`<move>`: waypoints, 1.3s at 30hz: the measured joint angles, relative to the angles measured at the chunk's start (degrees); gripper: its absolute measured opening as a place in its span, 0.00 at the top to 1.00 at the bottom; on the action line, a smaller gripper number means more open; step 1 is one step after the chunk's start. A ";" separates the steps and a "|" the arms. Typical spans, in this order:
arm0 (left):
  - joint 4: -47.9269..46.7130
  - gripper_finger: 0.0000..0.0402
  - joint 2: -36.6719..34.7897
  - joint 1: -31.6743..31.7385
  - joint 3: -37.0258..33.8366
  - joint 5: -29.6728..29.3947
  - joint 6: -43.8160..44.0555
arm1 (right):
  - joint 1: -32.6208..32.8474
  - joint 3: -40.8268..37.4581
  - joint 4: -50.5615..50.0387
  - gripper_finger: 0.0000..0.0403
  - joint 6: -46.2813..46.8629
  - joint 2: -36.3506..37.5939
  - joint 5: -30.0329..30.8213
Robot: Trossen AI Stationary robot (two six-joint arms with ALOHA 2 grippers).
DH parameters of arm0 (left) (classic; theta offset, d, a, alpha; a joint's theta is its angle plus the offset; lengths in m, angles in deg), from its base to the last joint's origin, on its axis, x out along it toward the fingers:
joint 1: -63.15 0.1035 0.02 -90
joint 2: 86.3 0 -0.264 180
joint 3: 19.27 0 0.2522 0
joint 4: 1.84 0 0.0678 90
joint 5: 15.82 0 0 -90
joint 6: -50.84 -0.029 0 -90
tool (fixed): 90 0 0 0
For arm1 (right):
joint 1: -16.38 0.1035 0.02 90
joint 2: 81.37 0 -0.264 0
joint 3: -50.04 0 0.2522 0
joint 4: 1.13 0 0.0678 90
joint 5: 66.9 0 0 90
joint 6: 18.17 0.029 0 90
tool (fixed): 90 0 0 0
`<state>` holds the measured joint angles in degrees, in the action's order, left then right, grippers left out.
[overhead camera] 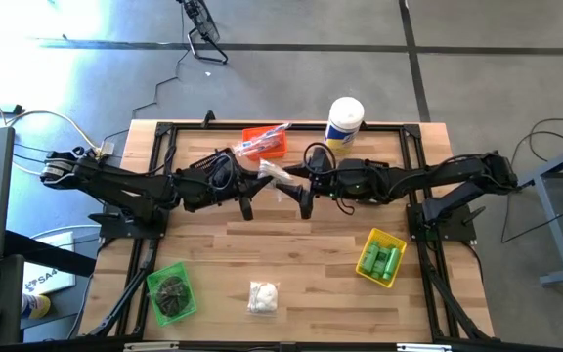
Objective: Pick & Place Travel size toiletries
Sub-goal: Put the white cotton pack into the right black bin
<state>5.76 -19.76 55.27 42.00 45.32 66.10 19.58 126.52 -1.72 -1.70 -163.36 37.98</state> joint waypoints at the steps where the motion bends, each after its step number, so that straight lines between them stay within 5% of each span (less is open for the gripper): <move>1: 0.00 0.91 0.00 0.00 0.00 0.00 0.00 | 0.00 0.00 -0.02 0.44 0.00 0.00 0.00; 16: -0.35 0.91 0.00 0.00 0.00 -0.02 0.01 | 0.00 0.00 -0.09 0.80 0.00 0.00 0.04; 28: -0.55 0.89 0.00 0.00 0.00 -0.15 -0.87 | 0.00 0.00 -0.26 0.95 -0.24 0.00 0.02; 39: -0.58 0.57 -0.12 0.00 0.00 0.48 -1.05 | 0.00 0.00 -0.24 0.96 -0.22 0.00 -0.02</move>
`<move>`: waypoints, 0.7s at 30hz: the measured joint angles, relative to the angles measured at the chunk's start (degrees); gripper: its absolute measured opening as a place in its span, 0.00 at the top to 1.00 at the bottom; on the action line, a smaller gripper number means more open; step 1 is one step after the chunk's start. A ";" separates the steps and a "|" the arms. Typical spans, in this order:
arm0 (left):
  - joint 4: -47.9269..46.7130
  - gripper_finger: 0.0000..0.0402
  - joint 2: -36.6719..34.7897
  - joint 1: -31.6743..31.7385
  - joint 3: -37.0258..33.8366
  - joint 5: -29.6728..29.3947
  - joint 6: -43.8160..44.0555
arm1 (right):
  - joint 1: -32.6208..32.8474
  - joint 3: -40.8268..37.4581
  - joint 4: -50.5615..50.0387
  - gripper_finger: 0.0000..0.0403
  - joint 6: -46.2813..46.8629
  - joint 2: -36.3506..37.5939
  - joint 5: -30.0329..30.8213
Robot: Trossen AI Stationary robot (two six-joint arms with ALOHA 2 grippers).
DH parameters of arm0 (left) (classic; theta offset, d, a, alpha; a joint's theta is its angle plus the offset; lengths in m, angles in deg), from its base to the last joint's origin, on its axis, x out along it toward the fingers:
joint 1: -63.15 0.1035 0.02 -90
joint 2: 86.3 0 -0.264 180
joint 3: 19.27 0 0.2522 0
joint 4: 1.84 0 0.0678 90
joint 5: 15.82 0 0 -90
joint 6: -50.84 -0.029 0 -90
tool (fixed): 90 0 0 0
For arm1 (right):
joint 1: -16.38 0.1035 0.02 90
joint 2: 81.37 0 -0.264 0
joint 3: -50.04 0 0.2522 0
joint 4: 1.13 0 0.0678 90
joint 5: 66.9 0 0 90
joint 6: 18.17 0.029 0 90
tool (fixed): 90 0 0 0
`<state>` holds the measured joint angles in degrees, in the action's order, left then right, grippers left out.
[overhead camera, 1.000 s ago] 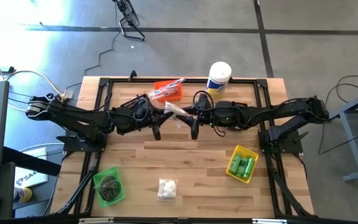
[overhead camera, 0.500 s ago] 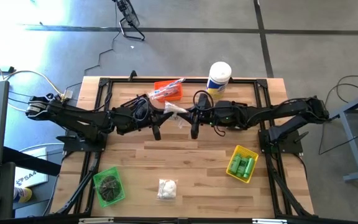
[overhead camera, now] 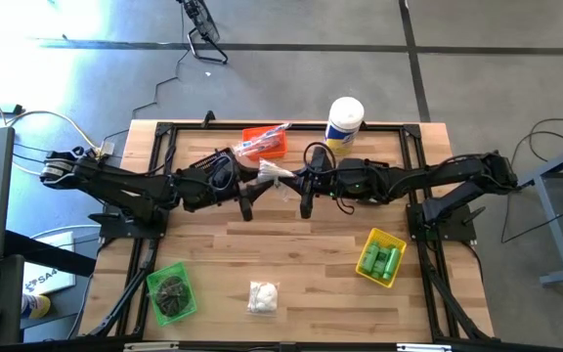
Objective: Pick & Place Travel size toiletries
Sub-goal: Put the white cotton pack into the right black bin
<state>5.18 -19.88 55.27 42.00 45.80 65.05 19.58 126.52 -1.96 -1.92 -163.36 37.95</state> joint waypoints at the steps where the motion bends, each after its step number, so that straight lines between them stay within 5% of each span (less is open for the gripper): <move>1: -0.05 0.54 -0.20 0.00 0.00 0.82 -0.01 | 0.00 0.00 0.00 0.96 0.00 0.00 0.00; 15: -9.08 0.47 -7.16 -0.01 0.00 2.09 -2.00 | 0.02 0.00 -1.72 0.96 -1.22 1.93 0.55; 21: -12.62 0.47 -11.22 -0.01 0.00 1.90 -1.98 | -0.15 0.07 -5.56 0.96 -1.58 4.78 6.34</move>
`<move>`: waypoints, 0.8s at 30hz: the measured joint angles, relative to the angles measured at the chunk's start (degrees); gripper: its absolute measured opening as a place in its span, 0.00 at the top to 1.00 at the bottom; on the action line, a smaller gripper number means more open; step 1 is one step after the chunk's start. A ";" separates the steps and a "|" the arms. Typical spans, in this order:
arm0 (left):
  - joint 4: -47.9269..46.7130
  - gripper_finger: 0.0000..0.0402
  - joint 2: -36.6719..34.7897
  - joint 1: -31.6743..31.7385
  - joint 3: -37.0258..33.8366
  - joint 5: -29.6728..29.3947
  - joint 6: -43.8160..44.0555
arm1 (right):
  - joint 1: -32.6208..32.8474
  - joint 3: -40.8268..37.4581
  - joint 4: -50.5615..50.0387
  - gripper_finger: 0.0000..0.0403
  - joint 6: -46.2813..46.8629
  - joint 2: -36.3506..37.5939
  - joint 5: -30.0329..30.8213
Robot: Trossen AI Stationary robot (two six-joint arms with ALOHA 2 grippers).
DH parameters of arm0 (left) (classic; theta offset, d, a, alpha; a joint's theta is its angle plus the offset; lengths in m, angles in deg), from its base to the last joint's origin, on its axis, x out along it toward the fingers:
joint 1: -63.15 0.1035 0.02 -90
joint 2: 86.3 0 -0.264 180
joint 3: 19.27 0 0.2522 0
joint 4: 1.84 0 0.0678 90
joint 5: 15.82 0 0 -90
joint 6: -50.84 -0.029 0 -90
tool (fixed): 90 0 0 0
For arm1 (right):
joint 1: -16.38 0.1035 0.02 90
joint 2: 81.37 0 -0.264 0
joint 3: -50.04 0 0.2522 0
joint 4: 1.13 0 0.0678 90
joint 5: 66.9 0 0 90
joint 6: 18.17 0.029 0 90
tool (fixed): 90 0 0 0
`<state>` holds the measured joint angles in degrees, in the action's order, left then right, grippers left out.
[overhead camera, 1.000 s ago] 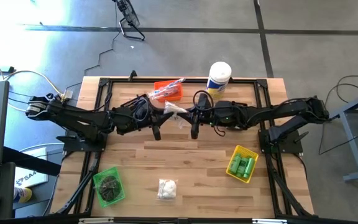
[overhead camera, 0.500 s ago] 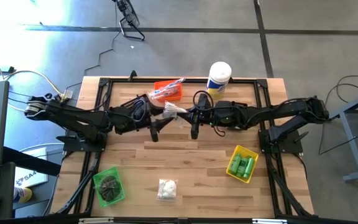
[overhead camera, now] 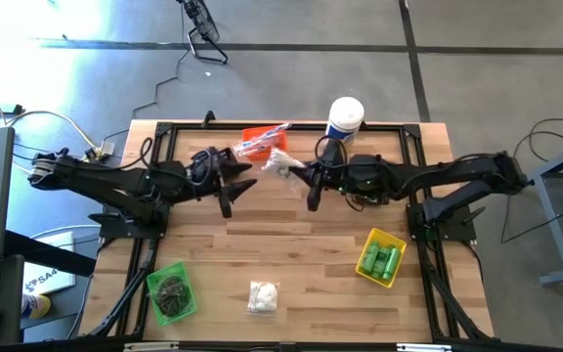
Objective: Pick & Place Travel size toiletries
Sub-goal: Put the white cotton pack into the right black bin
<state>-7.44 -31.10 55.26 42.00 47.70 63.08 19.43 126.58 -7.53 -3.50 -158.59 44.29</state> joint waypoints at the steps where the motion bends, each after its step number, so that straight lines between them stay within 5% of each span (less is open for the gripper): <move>1: -0.88 0.47 -0.60 0.01 0.00 0.00 -0.01 | -0.07 0.00 -0.62 0.96 0.01 0.46 0.79; 24: -28.71 0.47 -10.56 -0.01 -0.48 -0.04 5.72 | -0.07 -0.04 -14.32 0.96 8.34 4.86 19.36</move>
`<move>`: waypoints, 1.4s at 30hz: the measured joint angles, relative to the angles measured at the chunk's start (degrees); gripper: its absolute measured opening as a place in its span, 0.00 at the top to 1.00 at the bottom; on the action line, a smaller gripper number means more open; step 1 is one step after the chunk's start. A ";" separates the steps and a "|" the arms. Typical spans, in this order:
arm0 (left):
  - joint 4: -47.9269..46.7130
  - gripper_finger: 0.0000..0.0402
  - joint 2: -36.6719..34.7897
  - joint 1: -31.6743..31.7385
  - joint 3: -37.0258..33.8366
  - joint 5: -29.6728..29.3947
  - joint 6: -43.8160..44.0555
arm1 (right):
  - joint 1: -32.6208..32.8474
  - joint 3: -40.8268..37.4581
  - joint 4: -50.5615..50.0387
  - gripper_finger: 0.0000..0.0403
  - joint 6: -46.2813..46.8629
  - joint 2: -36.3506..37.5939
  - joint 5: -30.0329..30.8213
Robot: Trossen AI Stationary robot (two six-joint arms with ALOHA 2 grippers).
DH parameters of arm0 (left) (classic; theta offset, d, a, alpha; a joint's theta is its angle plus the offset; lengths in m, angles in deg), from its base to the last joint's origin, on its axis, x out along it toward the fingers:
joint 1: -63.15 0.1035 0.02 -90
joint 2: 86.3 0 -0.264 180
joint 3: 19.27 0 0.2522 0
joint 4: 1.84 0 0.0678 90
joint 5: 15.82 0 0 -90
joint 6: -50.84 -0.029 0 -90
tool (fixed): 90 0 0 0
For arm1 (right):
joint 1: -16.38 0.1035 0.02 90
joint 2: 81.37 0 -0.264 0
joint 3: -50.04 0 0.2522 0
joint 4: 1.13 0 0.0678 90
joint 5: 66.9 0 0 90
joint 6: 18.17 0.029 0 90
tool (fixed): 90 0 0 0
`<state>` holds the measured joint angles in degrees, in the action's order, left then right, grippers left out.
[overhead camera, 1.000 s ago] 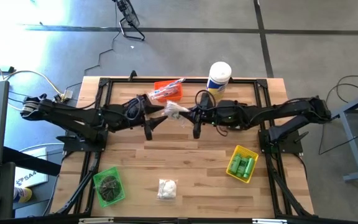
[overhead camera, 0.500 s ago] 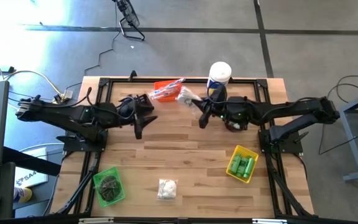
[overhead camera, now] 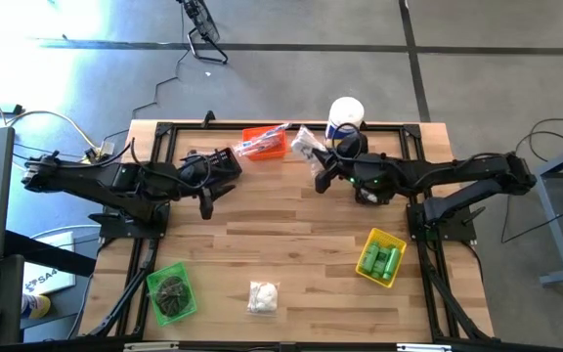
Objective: Pick & Place Travel size toiletries
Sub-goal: Put the white cotton pack into the right black bin
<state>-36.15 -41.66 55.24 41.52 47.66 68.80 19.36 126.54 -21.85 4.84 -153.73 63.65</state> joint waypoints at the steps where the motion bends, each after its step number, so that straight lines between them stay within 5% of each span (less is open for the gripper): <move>1: 1.02 0.47 -0.18 0.00 -0.60 -0.02 0.39 | 0.00 0.00 -1.20 0.96 0.87 -0.01 0.79; 10: 7.47 0.47 -0.91 0.00 -8.24 2.09 2.23 | 0.00 0.00 -11.87 0.96 12.21 0.33 3.07; 24: 7.34 0.47 -6.74 -0.02 -9.92 2.71 -0.17 | -3.21 0.00 -31.98 0.96 30.74 0.29 5.41; 42: 6.94 0.47 -7.95 0.00 -9.92 2.37 -3.15 | -3.78 -0.02 -65.59 0.96 53.72 -1.33 -2.59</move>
<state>-29.21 -49.61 55.24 31.59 50.02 65.64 15.58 126.52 -87.43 58.56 -155.06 61.06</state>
